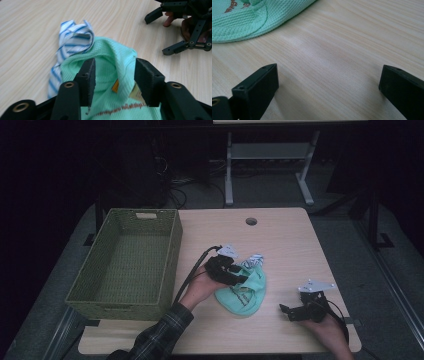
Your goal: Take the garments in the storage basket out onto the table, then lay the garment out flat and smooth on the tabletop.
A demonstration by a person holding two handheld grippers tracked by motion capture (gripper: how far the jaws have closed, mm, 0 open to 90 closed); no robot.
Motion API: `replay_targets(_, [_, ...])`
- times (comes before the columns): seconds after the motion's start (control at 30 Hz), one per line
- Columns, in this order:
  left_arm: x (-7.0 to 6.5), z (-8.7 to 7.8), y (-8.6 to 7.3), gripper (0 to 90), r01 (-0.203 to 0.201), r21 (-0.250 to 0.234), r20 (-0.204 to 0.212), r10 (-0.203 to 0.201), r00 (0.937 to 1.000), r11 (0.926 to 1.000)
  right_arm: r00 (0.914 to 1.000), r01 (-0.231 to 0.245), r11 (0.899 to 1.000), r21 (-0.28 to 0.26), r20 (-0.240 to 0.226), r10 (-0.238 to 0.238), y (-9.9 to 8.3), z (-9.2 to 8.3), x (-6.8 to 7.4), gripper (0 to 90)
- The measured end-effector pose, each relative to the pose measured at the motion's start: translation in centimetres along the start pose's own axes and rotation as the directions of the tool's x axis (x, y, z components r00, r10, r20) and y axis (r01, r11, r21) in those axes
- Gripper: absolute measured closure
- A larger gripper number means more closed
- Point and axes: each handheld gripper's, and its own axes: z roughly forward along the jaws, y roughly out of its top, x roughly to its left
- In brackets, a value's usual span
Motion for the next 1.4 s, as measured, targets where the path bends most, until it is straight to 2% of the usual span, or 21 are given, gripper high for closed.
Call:
replay_targets(0.13, [-0.1,-1.3,-0.8,59.0,0.001,-0.002,-0.006,-0.001,1.0000,1.0000,1.0000,0.000,1.000,0.000,0.000,0.000,0.0,0.0,0.0,2.1])
replay_targets(0.23, [-0.3,-1.9,-1.6,68.3,0.008,0.000,-0.014,-0.008,0.9999,1.0000,1.0000,0.001,1.000,-0.001,0.000,-0.001,0.0,0.0,0.0,2.1])
replay_targets(0.5, [-0.5,-1.9,-4.1,89.4,0.037,0.050,-0.061,-0.034,0.9976,0.9981,1.0000,-0.003,1.000,-0.001,0.000,0.003,0.0,0.0,0.0,2.1])
replay_targets(0.53, [-0.6,-1.7,-4.3,89.6,0.044,0.059,-0.067,-0.040,0.9970,0.9973,1.0000,0.003,1.000,0.001,0.001,-0.003,0.0,0.0,0.0,2.1])
replay_targets(0.67, [-0.9,-1.1,-5.0,89.6,0.012,0.133,-0.092,0.001,0.9958,0.9911,1.0000,0.000,1.000,0.000,0.000,0.000,0.0,0.0,0.0,2.1])
replay_targets(0.7, [-1.1,-1.0,-5.1,89.6,0.024,0.127,-0.096,-0.012,0.9953,0.9916,1.0000,0.001,1.000,0.000,0.000,-0.001,0.0,0.0,0.0,2.1])
replay_targets(0.87, [-1.1,-0.8,-5.9,89.6,0.009,0.164,-0.103,0.008,0.9947,0.9864,1.0000,0.000,1.000,0.000,0.000,0.000,0.0,0.0,0.0,2.1])
replay_targets(0.93, [-1.1,-0.5,-6.2,89.6,0.024,0.170,-0.109,-0.006,0.9940,0.9851,1.0000,-0.001,1.000,0.000,0.000,0.001,0.0,0.0,0.0,2.1])
replay_targets(1.03, [-0.9,-0.1,-6.5,89.6,0.015,0.208,-0.118,0.010,0.9929,0.9780,1.0000,0.000,1.000,0.000,0.000,0.000,0.0,0.0,0.0,2.1])
replay_targets(1.17, [-0.9,-0.1,-6.6,89.6,0.029,0.200,-0.118,-0.005,0.9930,0.9795,1.0000,0.006,1.000,0.004,-0.004,-0.006,0.1,0.0,0.0,2.1])
replay_targets(1.27, [-0.9,-0.1,-6.6,89.6,0.022,0.200,-0.117,0.001,0.9931,0.9796,0.9999,0.016,1.000,0.020,0.007,-0.016,0.6,-0.1,0.1,2.0])
replay_targets(1.4, [-0.8,-0.1,-6.7,89.6,0.026,0.194,-0.110,-0.005,0.9939,0.9806,0.9999,0.006,1.000,-0.004,-0.009,-0.006,1.7,-0.4,0.2,2.1])
